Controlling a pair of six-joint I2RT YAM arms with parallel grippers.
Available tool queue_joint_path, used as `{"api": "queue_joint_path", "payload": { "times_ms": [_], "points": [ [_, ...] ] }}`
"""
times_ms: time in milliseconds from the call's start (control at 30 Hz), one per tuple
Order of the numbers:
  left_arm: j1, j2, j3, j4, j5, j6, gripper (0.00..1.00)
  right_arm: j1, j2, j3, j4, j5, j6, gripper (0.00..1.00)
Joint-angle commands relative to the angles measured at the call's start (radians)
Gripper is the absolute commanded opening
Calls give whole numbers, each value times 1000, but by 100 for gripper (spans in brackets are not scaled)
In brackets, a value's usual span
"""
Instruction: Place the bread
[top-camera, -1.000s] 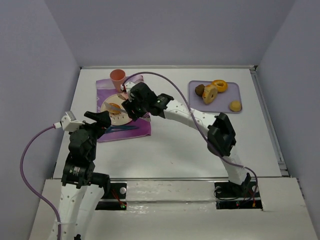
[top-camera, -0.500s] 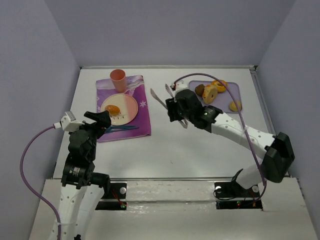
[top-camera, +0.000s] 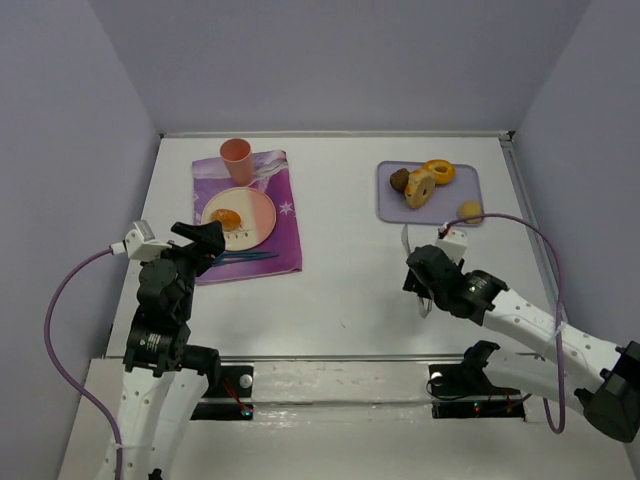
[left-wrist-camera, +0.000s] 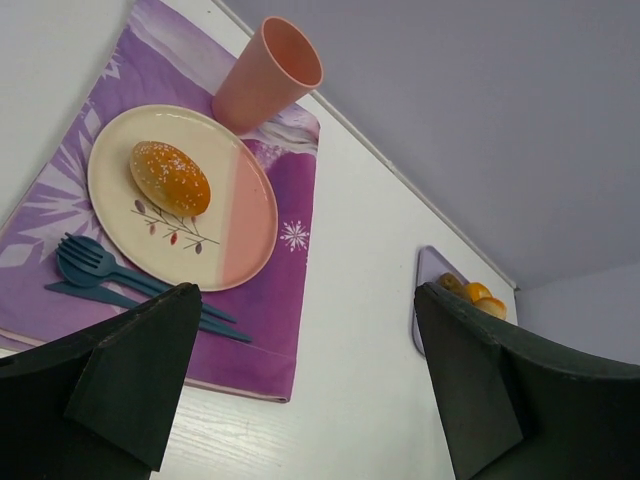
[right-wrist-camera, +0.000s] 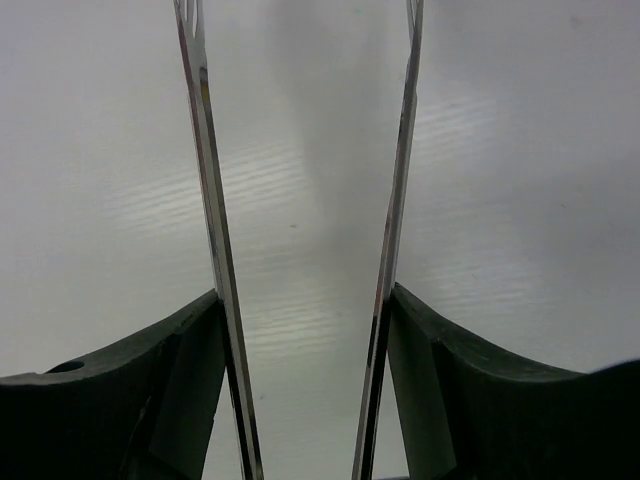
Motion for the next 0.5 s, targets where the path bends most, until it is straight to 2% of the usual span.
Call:
{"api": "queue_joint_path", "payload": {
  "times_ms": [0,167,233,333,467],
  "points": [
    [-2,5,-9,60,27,19,99,-21,-50,-30,-340,200,451,66],
    [-2,-2,-12,62,34,19,99,-46,-149,-90,-400,191,570,65],
    [-2,-7,-12,62,40,19,99,-46,-152,-79,-425,197,588,67],
    [-2,-19,-12,60,54,22,99,-87,-132,-78,-454,203,633,65],
    [-2,-36,-15,63,59,22,99,-118,-49,-61,-454,186,638,67]
  ]
}}
